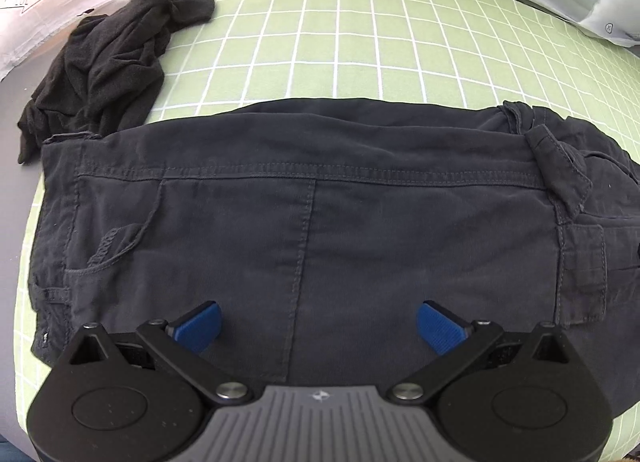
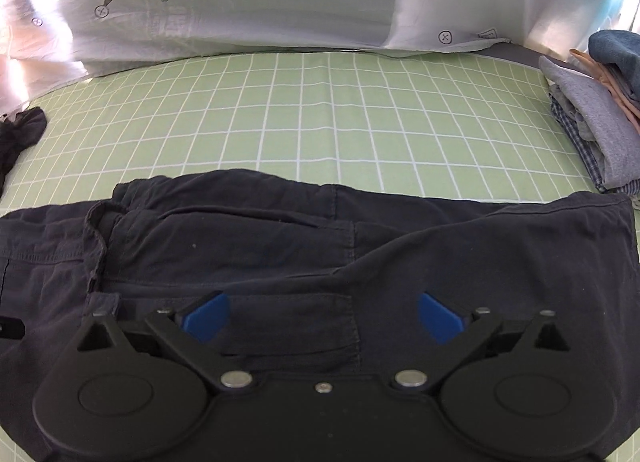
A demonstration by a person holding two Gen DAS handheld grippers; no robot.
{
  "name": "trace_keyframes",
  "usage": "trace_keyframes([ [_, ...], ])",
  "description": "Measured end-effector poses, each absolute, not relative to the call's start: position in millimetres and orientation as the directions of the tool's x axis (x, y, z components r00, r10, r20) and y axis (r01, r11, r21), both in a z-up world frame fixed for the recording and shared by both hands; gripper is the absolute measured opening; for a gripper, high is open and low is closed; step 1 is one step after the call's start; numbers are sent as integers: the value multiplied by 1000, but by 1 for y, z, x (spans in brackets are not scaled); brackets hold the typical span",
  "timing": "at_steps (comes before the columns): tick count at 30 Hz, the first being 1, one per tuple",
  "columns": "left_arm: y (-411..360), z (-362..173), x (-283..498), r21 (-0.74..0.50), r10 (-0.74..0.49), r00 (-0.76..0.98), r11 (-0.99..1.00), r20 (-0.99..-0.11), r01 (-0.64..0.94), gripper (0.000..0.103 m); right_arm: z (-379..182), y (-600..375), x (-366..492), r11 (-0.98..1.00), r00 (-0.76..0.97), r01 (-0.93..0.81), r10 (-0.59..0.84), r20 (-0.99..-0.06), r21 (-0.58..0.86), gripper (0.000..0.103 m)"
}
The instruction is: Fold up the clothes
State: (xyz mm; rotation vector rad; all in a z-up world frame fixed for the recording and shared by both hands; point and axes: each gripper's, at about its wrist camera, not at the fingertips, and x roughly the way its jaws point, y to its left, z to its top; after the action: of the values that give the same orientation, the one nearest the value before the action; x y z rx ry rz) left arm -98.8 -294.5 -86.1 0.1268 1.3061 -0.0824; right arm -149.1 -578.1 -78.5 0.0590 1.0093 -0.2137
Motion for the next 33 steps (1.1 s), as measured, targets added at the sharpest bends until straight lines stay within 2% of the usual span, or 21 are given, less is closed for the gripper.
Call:
trace_keyframes([
  [7, -231, -53, -126, -11, -17, 337, 1000, -941, 19, 103, -85, -531, -158, 992, 485, 121, -91, -870, -36, 103],
  [12, -177, -45, -137, -22, 7, 350, 997, -937, -78, 102, -108, -494, -161, 995, 411, 97, -33, -911, 7, 103],
  [17, -132, -51, -137, -49, -1, 322, 989, -947, -140, 102, -119, -477, -168, 983, 406, 177, -117, -906, -48, 103],
  [22, -98, -67, -138, -131, -83, 273, 978, -958, -161, 101, -122, -471, -173, 964, 412, 260, -163, -897, -56, 103],
  [29, -72, -81, -134, -258, -199, 289, 948, -936, -185, 97, -122, -458, -187, 928, 440, 367, -241, -865, -72, 103],
  [33, -56, -90, -133, -328, -249, 311, 916, -917, -233, 91, -121, -454, -190, 912, 440, 403, -266, -858, -77, 103],
])
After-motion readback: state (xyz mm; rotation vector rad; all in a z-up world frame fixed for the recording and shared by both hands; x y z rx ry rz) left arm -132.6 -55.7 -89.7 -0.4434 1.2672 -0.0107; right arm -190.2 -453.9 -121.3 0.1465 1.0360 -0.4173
